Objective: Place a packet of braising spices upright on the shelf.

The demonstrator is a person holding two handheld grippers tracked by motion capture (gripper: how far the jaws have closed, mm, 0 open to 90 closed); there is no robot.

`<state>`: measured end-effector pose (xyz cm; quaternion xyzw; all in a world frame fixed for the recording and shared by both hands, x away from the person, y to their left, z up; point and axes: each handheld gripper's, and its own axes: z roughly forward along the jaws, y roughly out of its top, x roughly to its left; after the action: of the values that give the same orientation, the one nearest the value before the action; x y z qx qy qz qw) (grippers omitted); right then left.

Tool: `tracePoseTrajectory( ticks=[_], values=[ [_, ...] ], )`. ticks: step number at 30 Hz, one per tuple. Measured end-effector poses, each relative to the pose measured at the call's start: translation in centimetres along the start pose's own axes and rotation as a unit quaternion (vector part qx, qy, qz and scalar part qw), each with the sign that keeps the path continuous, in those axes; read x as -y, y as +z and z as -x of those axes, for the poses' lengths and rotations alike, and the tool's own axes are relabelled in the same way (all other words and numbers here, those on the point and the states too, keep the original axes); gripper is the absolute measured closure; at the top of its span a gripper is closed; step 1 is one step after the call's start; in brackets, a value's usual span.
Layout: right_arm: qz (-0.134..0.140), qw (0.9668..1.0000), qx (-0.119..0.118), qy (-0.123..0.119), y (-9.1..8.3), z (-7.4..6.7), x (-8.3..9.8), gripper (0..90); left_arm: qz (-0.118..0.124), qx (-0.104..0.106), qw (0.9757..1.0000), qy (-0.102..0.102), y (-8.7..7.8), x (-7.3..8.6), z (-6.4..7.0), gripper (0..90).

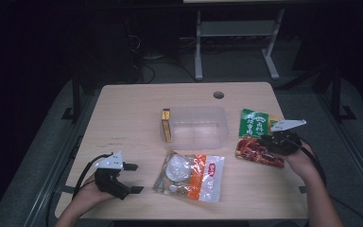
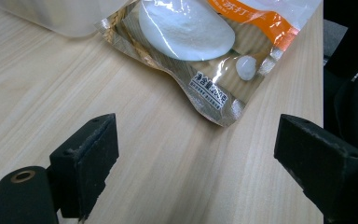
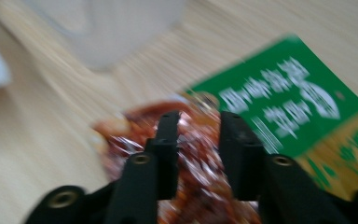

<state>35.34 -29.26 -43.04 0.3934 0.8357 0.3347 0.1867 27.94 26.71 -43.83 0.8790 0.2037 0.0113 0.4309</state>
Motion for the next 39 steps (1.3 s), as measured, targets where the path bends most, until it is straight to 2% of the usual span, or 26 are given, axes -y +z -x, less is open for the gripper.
tracePoseTrajectory(
  ticks=[3, 4, 5, 8, 14, 15, 18, 20, 22, 23, 25, 29, 30, 32, 35, 38, 39],
  values=[
    [-0.008, 0.9999, 0.006, 0.003, 0.1, 0.7, 0.7, 84.2, -0.001, 0.0, 1.0, 0.0, 0.0, 0.0, 0.0, 13.0],
    [-0.015, 0.9998, 0.009, 0.013, 0.2, 1.3, 1.2, 88.9, -0.001, 0.0, 1.0, 0.0, 0.1, 0.0, 0.0, 13.0],
    [-0.016, 0.9997, 0.012, 0.01, 0.2, 1.5, 1.3, 89.6, -0.001, 0.001, 1.0, 0.0, 0.1, 0.0, 0.0, 13.0],
    [-0.023, 0.9995, 0.016, 0.014, 0.2, 1.8, 1.5, 89.8, -0.001, 0.0, 1.0, 0.001, 0.1, 0.0, 0.0, 13.0],
    [-0.054, 0.9982, 0.023, 0.013, 0.9, 2.2, 2.2, 89.9, 0.001, 0.001, 1.0, -0.004, 0.1, 0.1, -0.2, 13.0],
    [-0.07, 0.9973, 0.019, 0.012, 1.4, 2.2, 2.5, 90.0, 0.0, 0.002, 1.0, -0.004, 0.1, 0.1, -0.2, 13.0],
    [-0.075, 0.9969, 0.011, 0.019, 1.6, 2.4, 2.6, 90.0, -0.001, 0.001, 1.0, -0.003, 0.1, 0.1, -0.2, 13.0],
    [-0.085, 0.9962, 0.014, 0.01, 1.7, 2.1, 2.5, 90.0, -0.003, 0.0, 1.0, -0.003, 0.1, 0.2, -0.3, 13.0],
    [-0.097, 0.9951, 0.02, -0.01, 1.8, 1.6, 2.2, 90.0, -0.003, 0.0, 1.0, -0.003, 0.1, 0.2, -0.3, 13.0],
    [-0.108, 0.9937, 0.015, -0.022, 1.8, 1.0, 2.0, 90.0, -0.003, 0.0, 1.0, -0.003, 0.1, 0.2, -0.3, 13.0],
    [-0.109, 0.9936, 0.013, -0.028, 1.7, 0.7, 2.0, 90.0, -0.004, 0.001, 1.0, -0.004, 0.2, 0.2, -0.2, 13.0],
    [-0.106, 0.9936, -0.011, -0.038, 1.6, -0.4, 2.0, 90.0, -0.005, 0.002, 1.0, -0.005, 0.2, 0.2, -0.2, 13.0],
    [-0.106, 0.993, -0.02, -0.047, 1.4, -1.1, 2.1, 90.0, -0.005, 0.002, 1.0, -0.004, 0.2, 0.2, -0.2, 13.0],
    [-0.108, 0.9928, -0.02, -0.048, 1.4, -1.4, 2.1, 90.0, -0.004, 0.002, 1.0, -0.004, 0.2, 0.2, -0.2, 13.0],
    [-0.111, 0.991, -0.034, -0.066, 1.3, -2.4, 1.9, 90.0, -0.004, 0.003, 1.0, -0.004, 0.2, 0.2, -0.2, 13.0],
    [-0.111, 0.989, -0.06, -0.078, 1.5, -3.6, 1.6, 90.0, -0.004, 0.003, 1.0, -0.007, 0.2, 0.2, -0.2, 13.0],
    [-0.112, 0.9875, -0.067, -0.089, 1.5, -4.1, 1.4, 90.0, -0.005, 0.003, 1.0, -0.008, 0.2, 0.2, -0.2, 13.0]
  ],
)
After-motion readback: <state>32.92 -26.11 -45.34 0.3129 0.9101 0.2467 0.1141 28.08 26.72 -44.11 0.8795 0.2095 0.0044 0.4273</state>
